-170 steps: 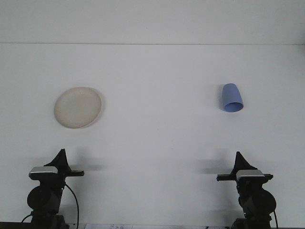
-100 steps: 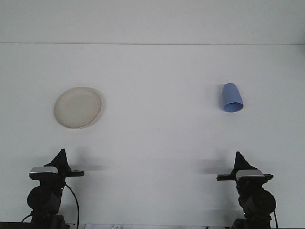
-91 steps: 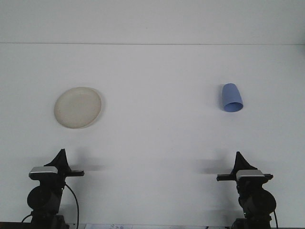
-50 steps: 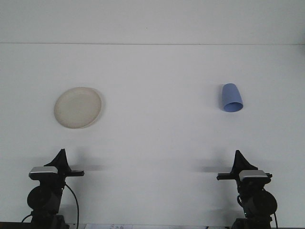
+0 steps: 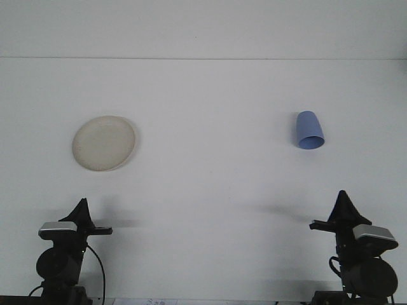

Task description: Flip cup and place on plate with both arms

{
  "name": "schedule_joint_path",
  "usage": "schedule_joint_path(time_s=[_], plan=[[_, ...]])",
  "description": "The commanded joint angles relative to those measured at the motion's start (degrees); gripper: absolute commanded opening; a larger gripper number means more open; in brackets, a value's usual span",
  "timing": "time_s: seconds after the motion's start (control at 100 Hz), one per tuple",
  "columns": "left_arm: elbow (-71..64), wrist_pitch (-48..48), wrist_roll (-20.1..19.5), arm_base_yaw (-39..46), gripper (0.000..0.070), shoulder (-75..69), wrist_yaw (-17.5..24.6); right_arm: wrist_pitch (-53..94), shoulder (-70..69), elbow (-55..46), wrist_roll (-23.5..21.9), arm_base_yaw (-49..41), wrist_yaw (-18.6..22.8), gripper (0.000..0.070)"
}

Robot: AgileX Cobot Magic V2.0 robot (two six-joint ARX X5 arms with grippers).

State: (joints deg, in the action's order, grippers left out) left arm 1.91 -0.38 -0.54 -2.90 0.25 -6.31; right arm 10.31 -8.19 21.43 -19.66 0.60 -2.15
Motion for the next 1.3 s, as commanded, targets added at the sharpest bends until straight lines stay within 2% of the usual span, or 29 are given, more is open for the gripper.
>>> schedule_joint_path(time_s=[0.0, 0.03, 0.05, 0.08, 0.16, 0.18, 0.21, 0.45, 0.62, 0.72, 0.91, 1.08, 1.29], plan=[[-1.1, 0.7, -0.3, -0.1, 0.0016, -0.1, -0.3, 3.2, -4.8, 6.7, 6.2, 0.1, -1.0, 0.0009], [-1.1, 0.7, -0.3, -0.1, 0.0016, -0.1, -0.4, 4.8, -6.8, 9.4, 7.9, 0.1, -1.2, 0.0036], [-1.1, 0.7, -0.3, -0.1, 0.0016, -0.1, -0.3, 5.7, -8.2, 11.0, 8.9, 0.1, -1.4, 0.0080], [-1.1, 0.7, -0.3, -0.1, 0.0016, -0.1, -0.3, 6.9, -10.2, 13.2, 9.9, 0.1, -1.8, 0.0181], [-1.1, 0.7, -0.3, -0.1, 0.0016, -0.1, -0.3, 9.4, -15.0, 17.6, 11.5, 0.1, -3.9, 0.0517], [-1.1, 0.7, -0.3, -0.1, 0.0016, -0.1, -0.3, 9.7, -16.1, 18.4, 11.9, 0.1, -4.3, 0.0573], [-1.1, 0.7, -0.3, -0.1, 0.0016, -0.1, -0.3, 10.2, -17.6, 19.3, 12.5, 0.1, -4.7, 0.0612], [-1.1, 0.7, -0.3, -0.1, 0.0016, -0.1, -0.3, 8.4, -27.5, 21.1, 17.3, 0.1, -5.1, 0.0615], [-1.1, 0.7, -0.3, -0.1, 0.0016, -0.1, -0.3, 1.9, -35.2, 21.0, 23.0, 0.9, -5.2, 0.0615], [-1.1, 0.7, -0.3, -0.1, 0.0016, -0.1, -0.3, -2.4, -40.5, 21.0, 25.6, 2.5, -1.9, 0.0614], [-1.1, 0.7, -0.3, -0.1, 0.0016, -0.1, -0.3, -9.5, -50.0, 20.5, 27.6, 7.1, 8.3, 0.0614], [-1.1, 0.7, -0.3, -0.1, 0.0016, -0.1, -0.3, -18.0, -57.2, 18.2, 26.7, 10.8, 11.3, 0.0612], [-1.1, 0.7, -0.3, -0.1, 0.0016, -0.1, -0.3, -28.9, -65.7, 14.9, 26.0, 11.5, 12.4, 0.0612]])
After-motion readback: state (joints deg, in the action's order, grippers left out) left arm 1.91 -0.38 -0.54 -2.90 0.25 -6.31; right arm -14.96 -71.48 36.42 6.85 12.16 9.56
